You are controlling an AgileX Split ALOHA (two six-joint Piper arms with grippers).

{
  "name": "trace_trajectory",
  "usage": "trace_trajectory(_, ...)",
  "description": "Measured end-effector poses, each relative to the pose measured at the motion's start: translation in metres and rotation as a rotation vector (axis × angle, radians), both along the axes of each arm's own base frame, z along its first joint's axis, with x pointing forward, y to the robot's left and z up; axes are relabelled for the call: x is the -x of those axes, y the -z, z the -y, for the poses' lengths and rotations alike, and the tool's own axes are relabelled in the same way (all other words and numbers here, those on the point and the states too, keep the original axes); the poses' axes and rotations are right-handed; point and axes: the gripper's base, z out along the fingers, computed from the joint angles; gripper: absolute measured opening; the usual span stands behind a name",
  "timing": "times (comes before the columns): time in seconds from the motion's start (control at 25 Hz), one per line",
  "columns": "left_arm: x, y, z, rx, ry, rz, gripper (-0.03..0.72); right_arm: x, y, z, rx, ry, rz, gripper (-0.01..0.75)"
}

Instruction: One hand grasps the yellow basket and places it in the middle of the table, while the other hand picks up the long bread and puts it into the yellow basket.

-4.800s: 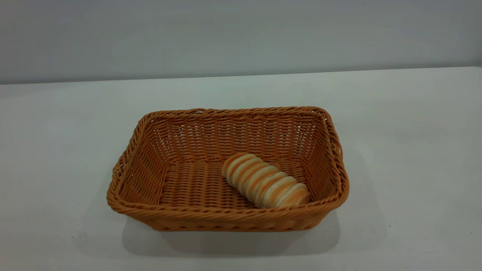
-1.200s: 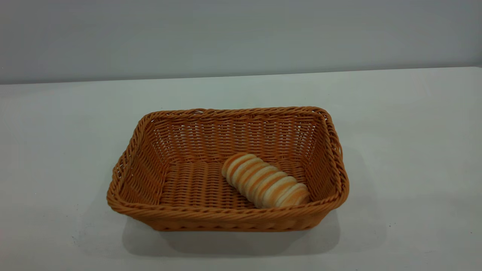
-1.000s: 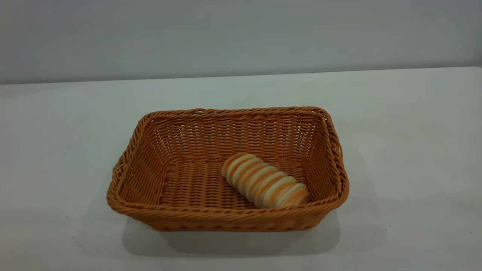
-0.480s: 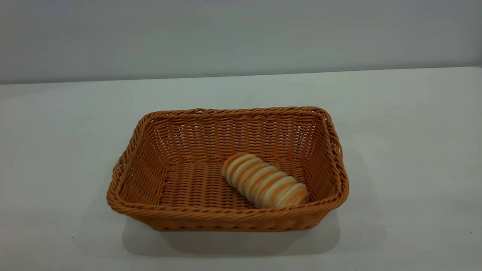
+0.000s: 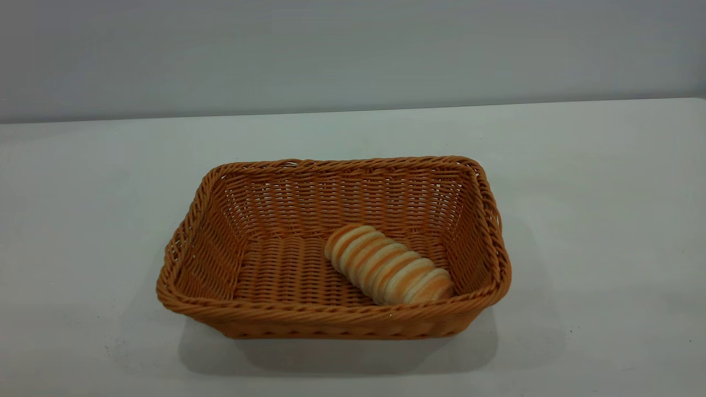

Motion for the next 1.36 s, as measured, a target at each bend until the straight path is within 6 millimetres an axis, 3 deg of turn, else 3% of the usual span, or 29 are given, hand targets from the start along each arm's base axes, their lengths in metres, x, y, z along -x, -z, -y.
trace_trajectory(0.32,0.0003,0.0,-0.0008,0.0,0.073,0.0,0.581,0.0001,0.0,0.0,0.0,0.0,0.001,0.401)
trace_trajectory(1.36,0.0003,0.0,-0.0008,0.001,0.074,0.0,0.581,0.0001,0.0,0.0,0.0,0.0,0.001,0.401)
